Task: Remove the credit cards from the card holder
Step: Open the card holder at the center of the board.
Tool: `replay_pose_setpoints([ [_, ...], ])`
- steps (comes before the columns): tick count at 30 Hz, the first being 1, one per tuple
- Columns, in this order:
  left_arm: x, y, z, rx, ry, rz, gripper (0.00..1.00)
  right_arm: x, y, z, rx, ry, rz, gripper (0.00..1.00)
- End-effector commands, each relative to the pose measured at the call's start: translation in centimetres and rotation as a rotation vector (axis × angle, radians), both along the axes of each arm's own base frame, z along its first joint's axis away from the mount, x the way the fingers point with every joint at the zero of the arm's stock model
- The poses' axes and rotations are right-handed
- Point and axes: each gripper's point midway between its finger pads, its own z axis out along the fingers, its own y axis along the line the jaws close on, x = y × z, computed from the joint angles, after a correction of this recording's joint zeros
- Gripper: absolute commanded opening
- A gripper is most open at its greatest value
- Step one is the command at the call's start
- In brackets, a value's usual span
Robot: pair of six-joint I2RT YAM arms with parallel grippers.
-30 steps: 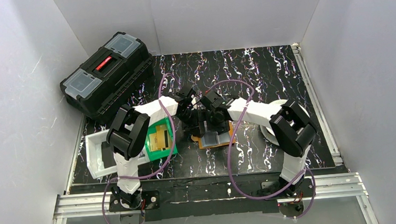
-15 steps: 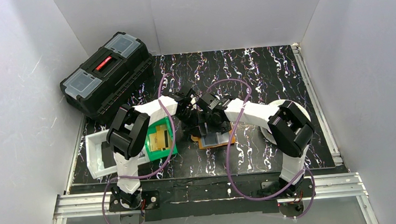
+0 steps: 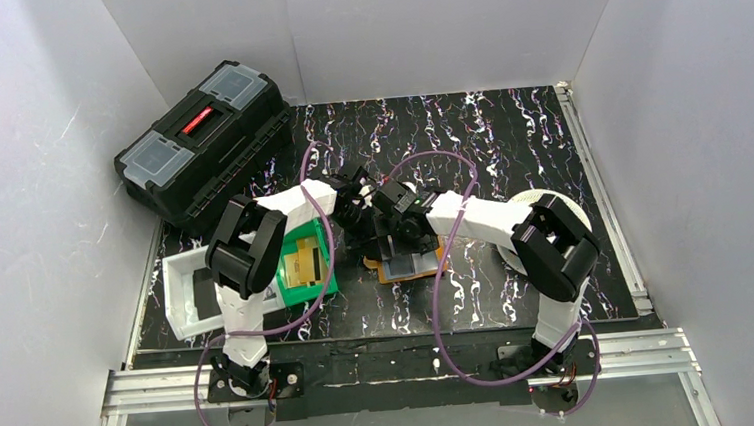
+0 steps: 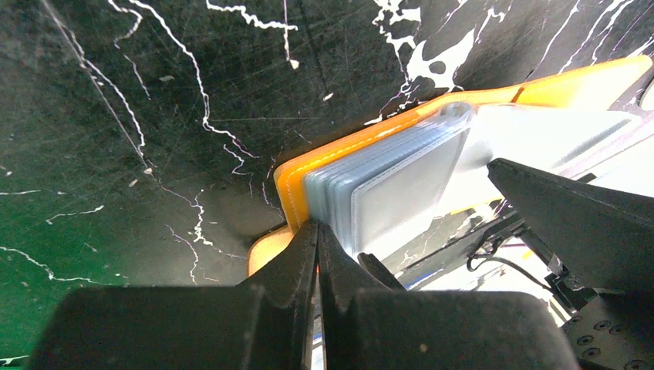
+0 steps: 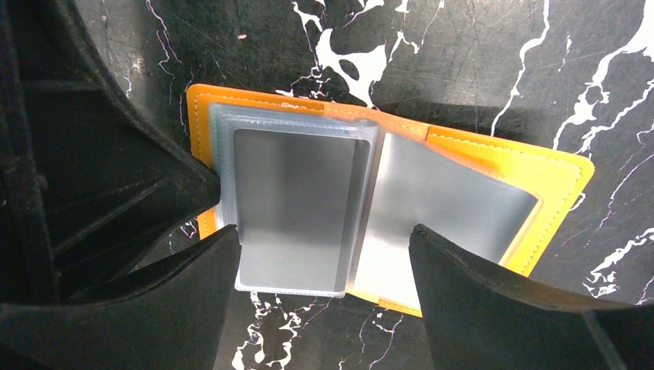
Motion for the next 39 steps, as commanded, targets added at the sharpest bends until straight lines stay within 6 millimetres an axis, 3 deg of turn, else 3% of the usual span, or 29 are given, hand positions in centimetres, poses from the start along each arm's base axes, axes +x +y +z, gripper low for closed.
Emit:
replay_pose_setpoints([
  [1, -2.2, 1.7, -3.1, 0.132, 0.091, -0.007, 0.00, -1.4, 3.4, 1.2, 0.103, -0.033, 0.098, 0.88],
  [15, -2.5, 2.3, -3.9, 0.166, 0.116, -0.009, 0.00, -2.5, 3.9, 2.6, 0.162, -0.071, 0.116, 0.87],
  [23, -2.6, 2.7, -4.3, 0.193, 0.120, -0.015, 0.00, -2.7, 3.3, 2.1, 0.152, -0.070, 0.106, 0.84],
  [39, -1.3, 3.2, -5.1, 0.244, 0.122, -0.026, 0.00, -3.0, 3.8, 4.6, 0.239, -0.166, 0.172, 0.87],
])
